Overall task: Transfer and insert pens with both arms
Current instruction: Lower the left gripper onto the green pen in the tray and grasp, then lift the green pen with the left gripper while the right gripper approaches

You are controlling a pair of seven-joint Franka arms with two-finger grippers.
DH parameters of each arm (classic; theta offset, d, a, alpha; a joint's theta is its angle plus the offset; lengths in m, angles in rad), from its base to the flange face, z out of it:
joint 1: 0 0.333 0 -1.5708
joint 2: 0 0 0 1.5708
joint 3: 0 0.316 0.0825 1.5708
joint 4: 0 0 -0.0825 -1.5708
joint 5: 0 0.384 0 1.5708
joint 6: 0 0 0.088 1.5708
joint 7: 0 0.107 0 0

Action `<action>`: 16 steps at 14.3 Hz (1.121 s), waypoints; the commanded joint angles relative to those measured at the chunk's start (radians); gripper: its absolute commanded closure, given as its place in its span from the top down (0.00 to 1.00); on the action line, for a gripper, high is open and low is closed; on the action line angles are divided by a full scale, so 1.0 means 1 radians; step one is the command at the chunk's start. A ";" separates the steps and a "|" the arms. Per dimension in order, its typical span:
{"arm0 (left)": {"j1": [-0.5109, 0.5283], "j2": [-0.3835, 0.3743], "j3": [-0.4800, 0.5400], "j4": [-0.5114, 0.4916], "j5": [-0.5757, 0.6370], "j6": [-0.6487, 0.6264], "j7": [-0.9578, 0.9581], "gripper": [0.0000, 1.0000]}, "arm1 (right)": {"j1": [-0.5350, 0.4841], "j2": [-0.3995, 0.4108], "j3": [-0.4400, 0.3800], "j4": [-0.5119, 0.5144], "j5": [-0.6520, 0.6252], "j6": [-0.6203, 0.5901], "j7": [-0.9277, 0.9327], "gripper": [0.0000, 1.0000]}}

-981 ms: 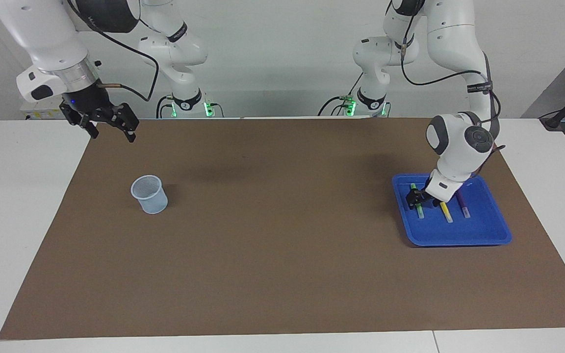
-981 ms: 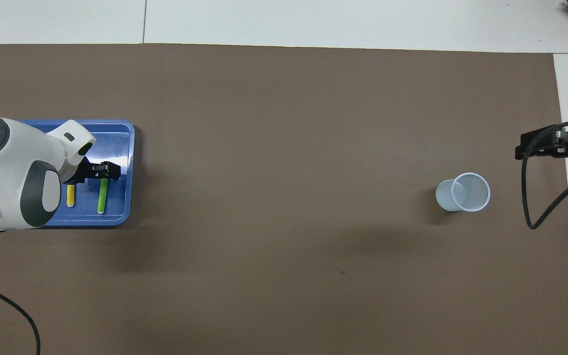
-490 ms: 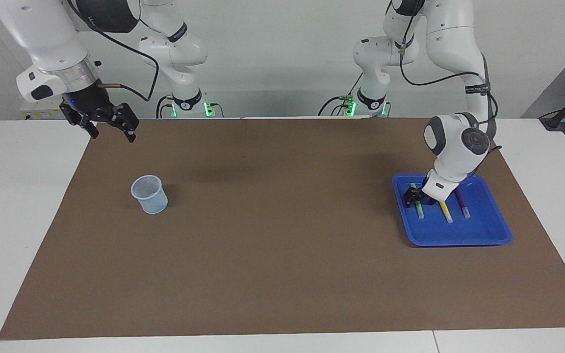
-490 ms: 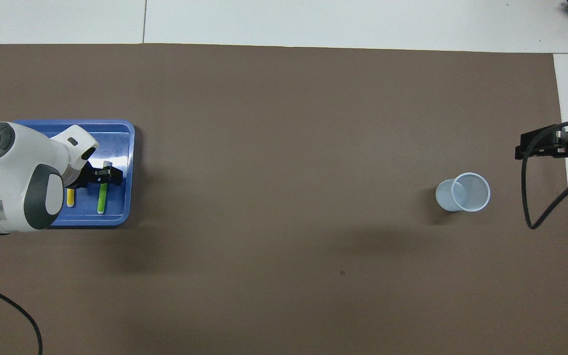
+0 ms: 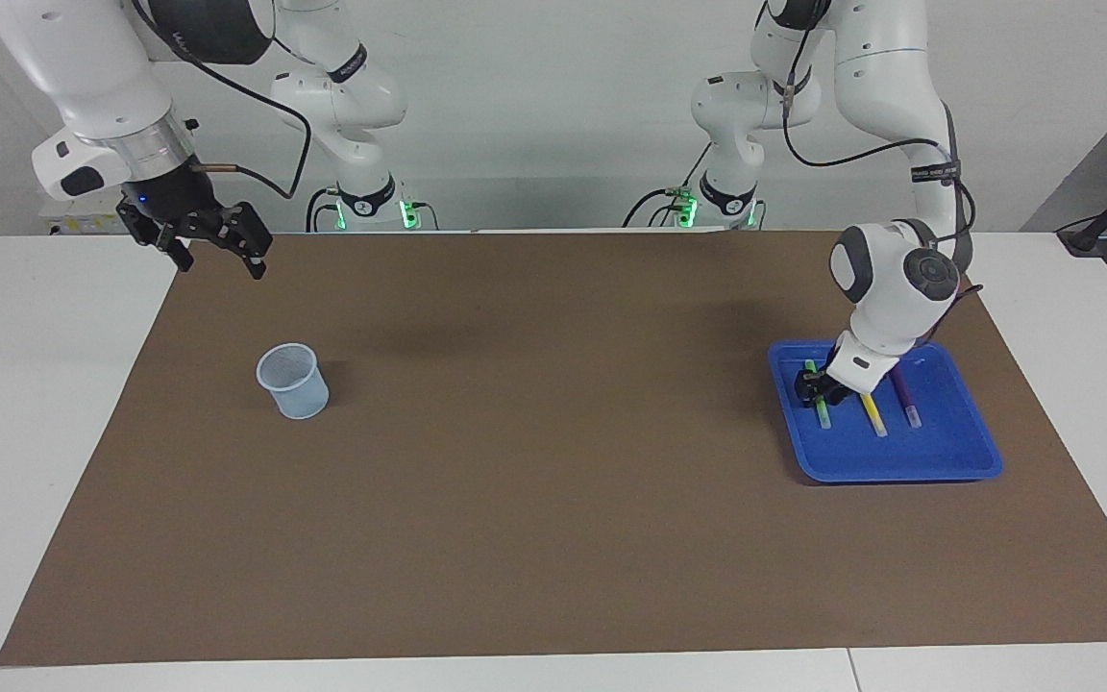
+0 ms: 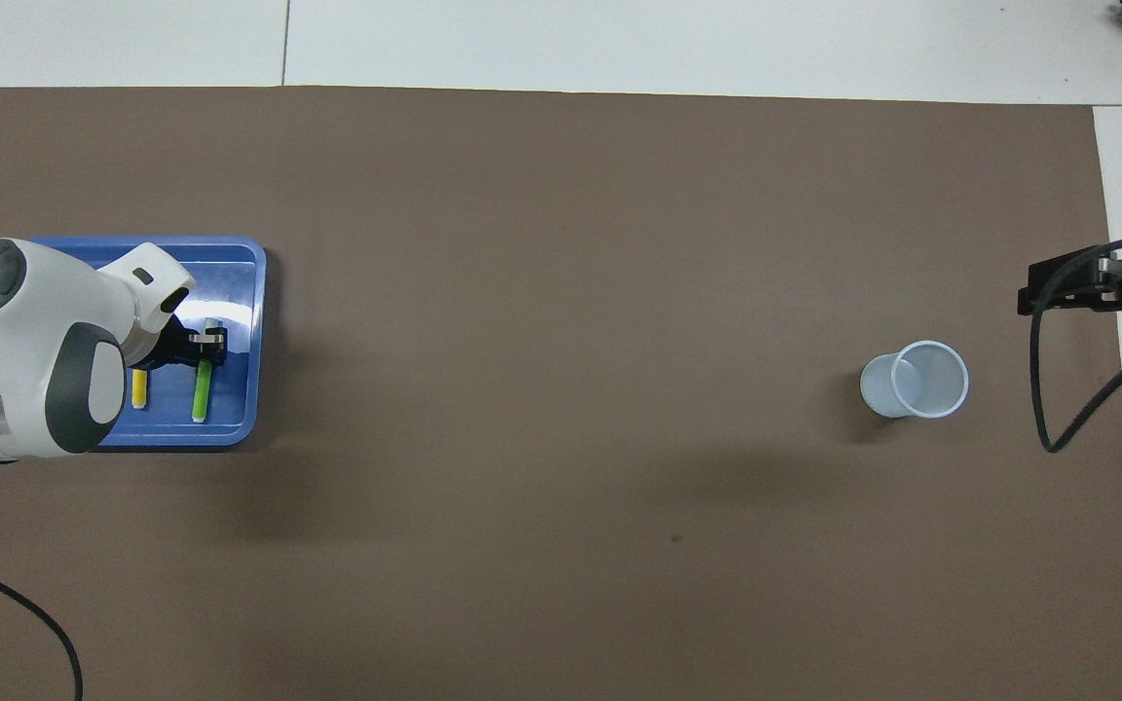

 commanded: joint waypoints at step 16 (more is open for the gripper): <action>0.005 -0.001 0.017 0.258 -0.074 -0.223 -0.185 0.00 | -0.006 -0.011 0.006 -0.015 -0.012 0.013 -0.005 1.00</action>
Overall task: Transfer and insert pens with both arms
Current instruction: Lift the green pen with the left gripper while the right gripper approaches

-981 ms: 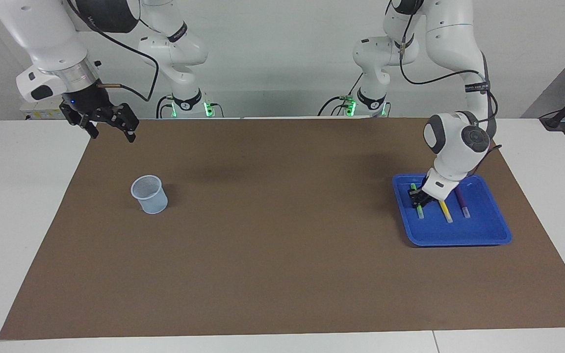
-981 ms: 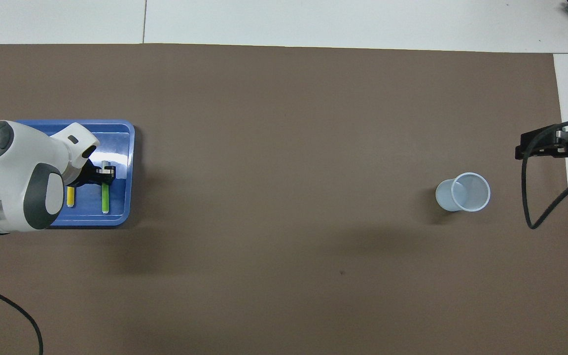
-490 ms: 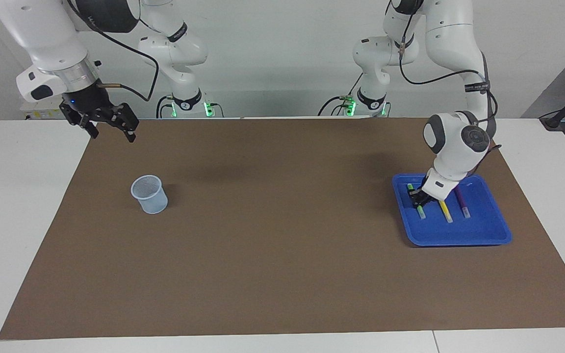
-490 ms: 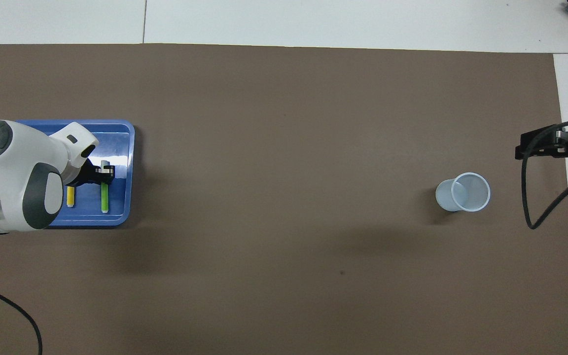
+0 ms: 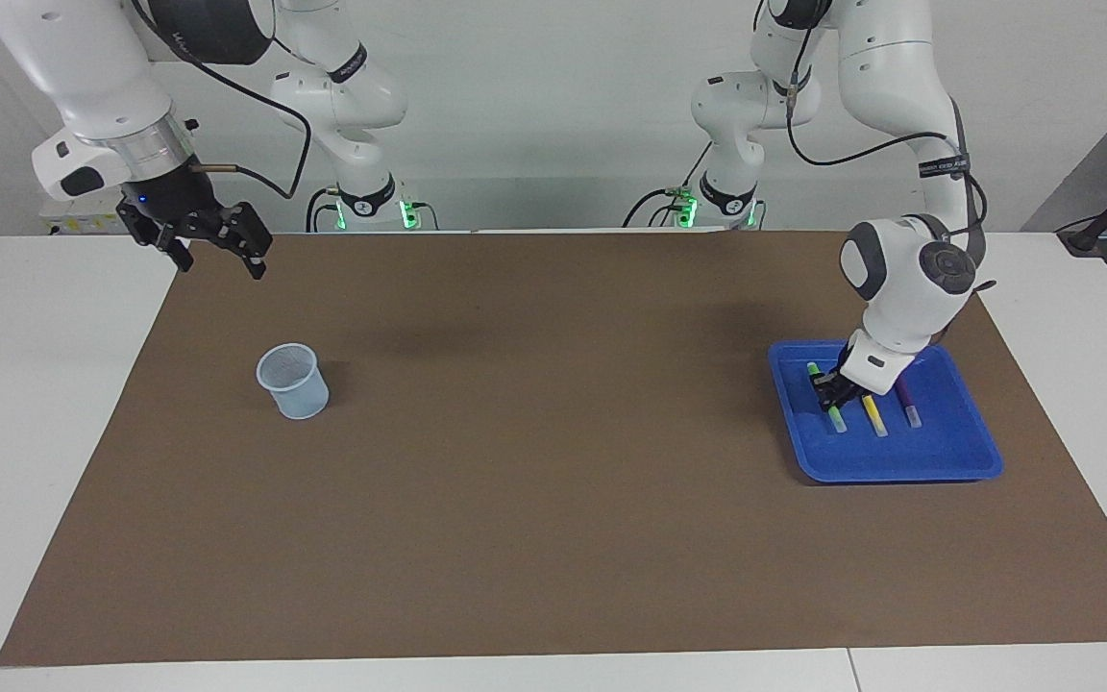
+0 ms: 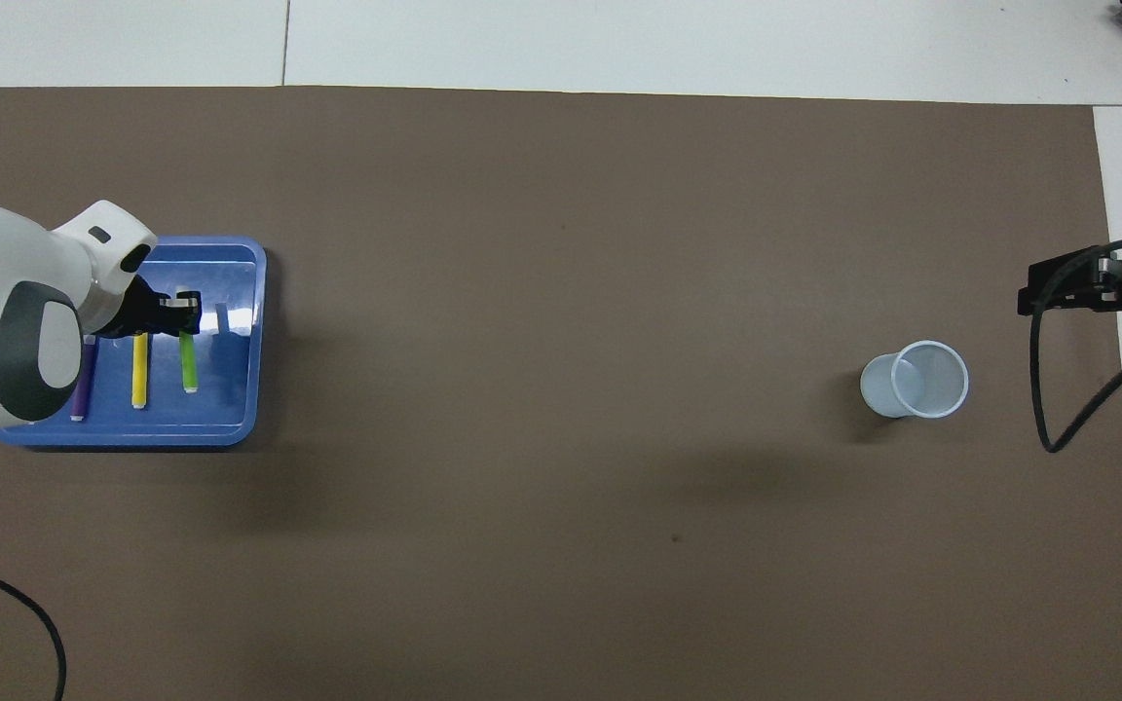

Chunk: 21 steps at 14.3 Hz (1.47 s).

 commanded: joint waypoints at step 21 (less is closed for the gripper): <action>-0.179 -0.214 -0.076 0.157 -0.213 -0.221 -1.253 0.00 | 0.009 -0.131 0.084 -0.021 0.119 -0.123 -0.077 1.00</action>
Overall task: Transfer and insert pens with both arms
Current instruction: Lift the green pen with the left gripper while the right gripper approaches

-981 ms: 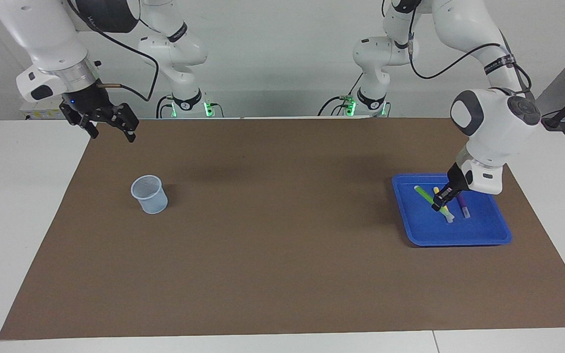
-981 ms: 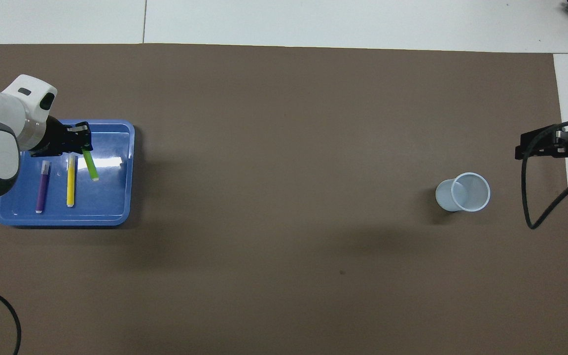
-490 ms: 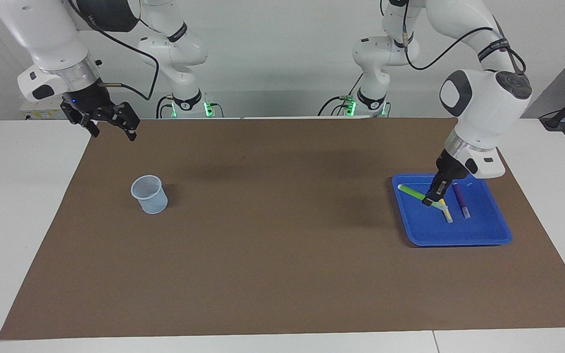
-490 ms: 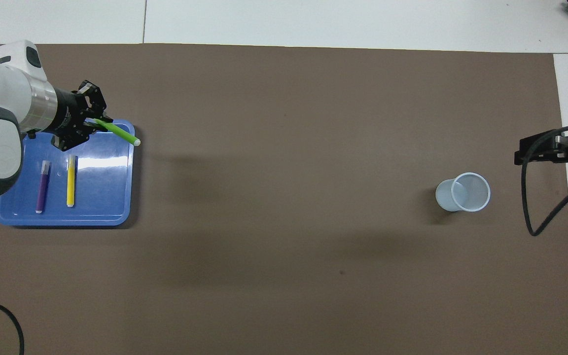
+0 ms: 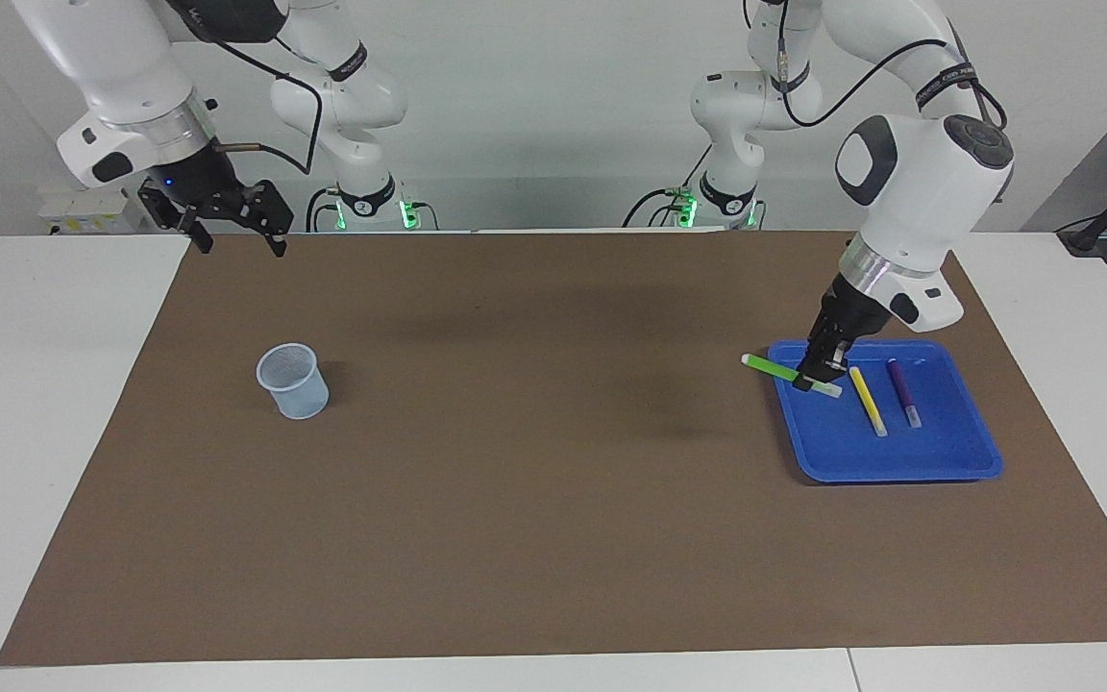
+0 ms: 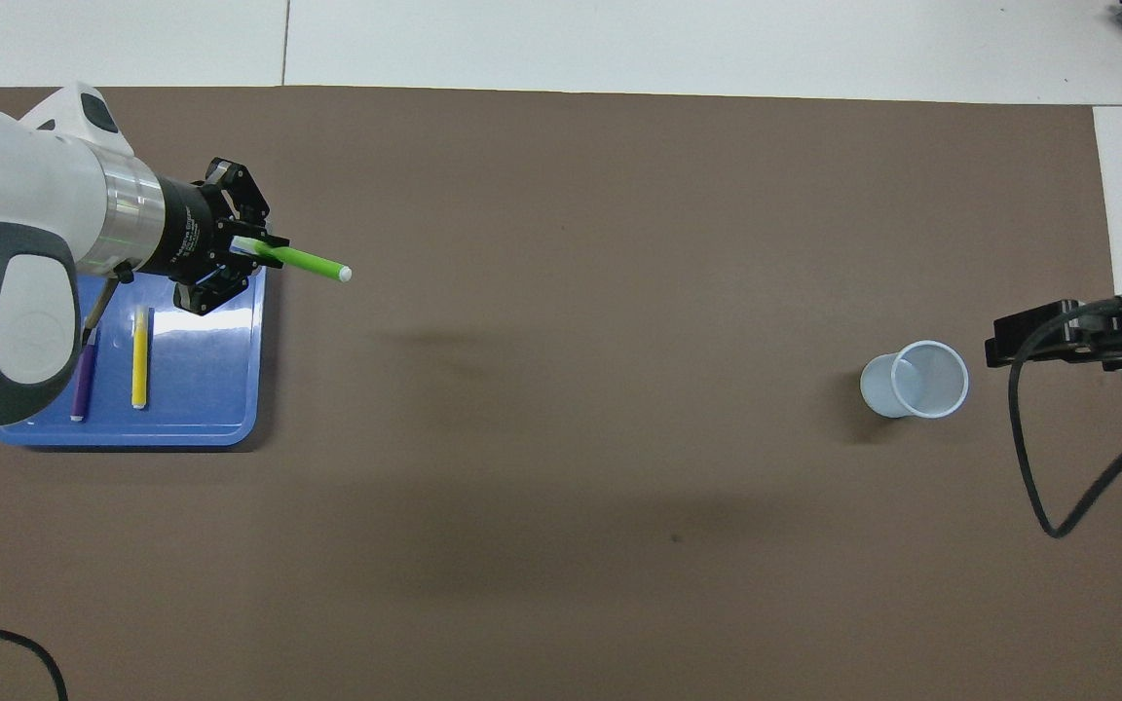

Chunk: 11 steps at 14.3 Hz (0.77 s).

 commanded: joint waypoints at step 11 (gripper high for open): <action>-0.100 -0.134 0.008 -0.047 -0.120 -0.070 -0.404 0.00 | 0.075 -0.057 0.046 -0.225 0.268 0.335 0.106 1.00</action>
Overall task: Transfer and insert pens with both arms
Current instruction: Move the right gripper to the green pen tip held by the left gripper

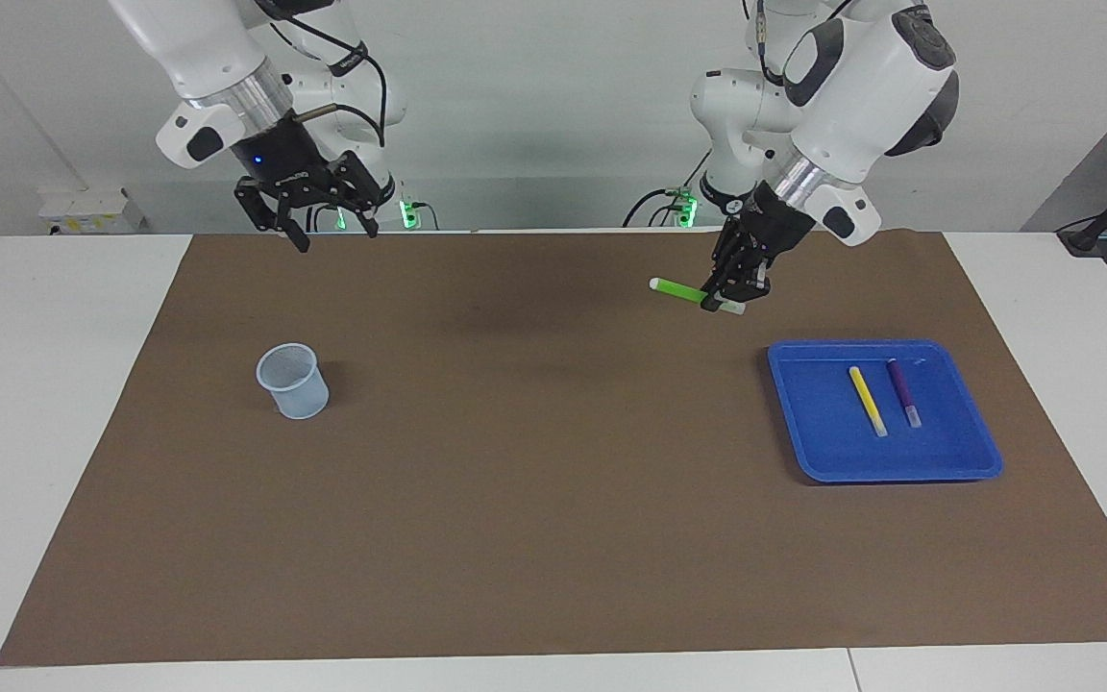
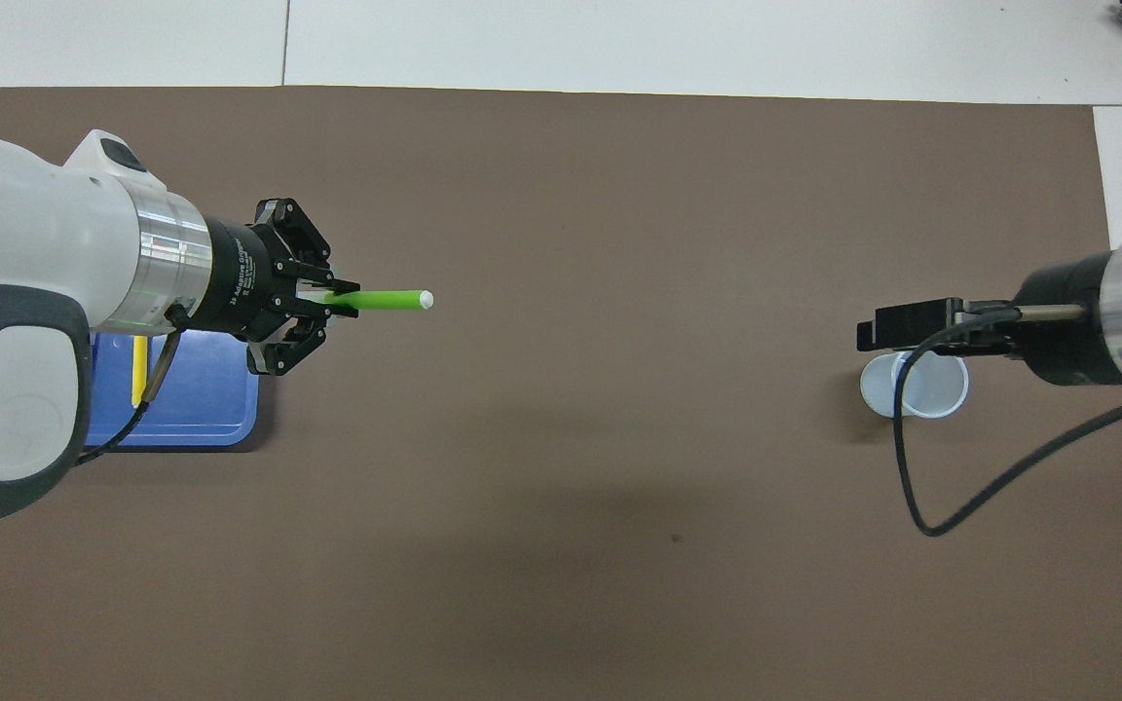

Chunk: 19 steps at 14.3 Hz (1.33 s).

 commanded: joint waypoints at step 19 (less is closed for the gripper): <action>-0.063 -0.121 0.011 -0.158 -0.061 0.047 -0.123 0.00 | 0.442 0.085 0.003 -0.167 0.441 0.682 0.647 1.00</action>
